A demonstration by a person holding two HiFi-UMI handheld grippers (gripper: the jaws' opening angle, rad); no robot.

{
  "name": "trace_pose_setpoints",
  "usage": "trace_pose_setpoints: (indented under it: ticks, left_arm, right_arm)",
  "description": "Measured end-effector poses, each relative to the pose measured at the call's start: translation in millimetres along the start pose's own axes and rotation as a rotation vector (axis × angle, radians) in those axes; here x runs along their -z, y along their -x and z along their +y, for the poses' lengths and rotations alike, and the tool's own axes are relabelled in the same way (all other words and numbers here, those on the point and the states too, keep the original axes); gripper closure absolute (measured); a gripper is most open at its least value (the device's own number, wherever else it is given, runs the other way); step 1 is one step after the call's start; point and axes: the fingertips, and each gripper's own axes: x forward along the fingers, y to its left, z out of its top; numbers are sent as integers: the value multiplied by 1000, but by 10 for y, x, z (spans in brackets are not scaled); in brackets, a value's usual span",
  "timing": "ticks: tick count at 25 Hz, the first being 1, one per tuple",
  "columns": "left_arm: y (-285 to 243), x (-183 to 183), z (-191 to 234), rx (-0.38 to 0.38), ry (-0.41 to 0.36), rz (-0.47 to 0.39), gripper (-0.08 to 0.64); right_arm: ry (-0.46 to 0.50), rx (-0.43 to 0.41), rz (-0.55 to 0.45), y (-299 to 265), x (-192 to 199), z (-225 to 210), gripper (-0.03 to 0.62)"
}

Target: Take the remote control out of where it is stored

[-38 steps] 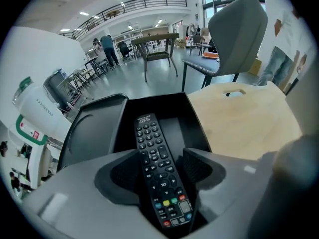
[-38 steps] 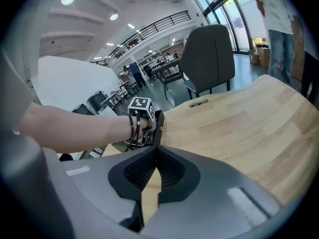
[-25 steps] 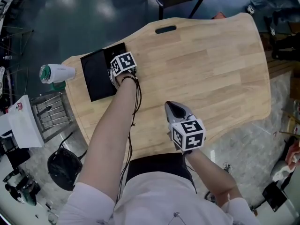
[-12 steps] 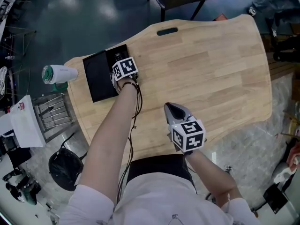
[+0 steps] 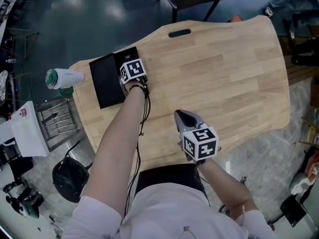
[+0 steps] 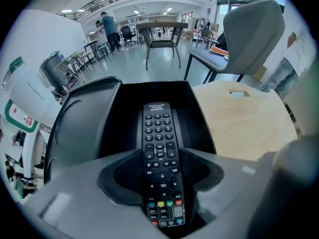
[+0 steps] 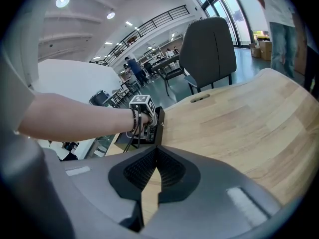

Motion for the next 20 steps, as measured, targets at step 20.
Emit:
trace_pose_setpoints:
  ticks: [20]
  left_arm:
    - [847, -315, -131, 98, -228, -329, 325]
  right_arm:
    - [24, 0, -52, 31, -242, 128, 566]
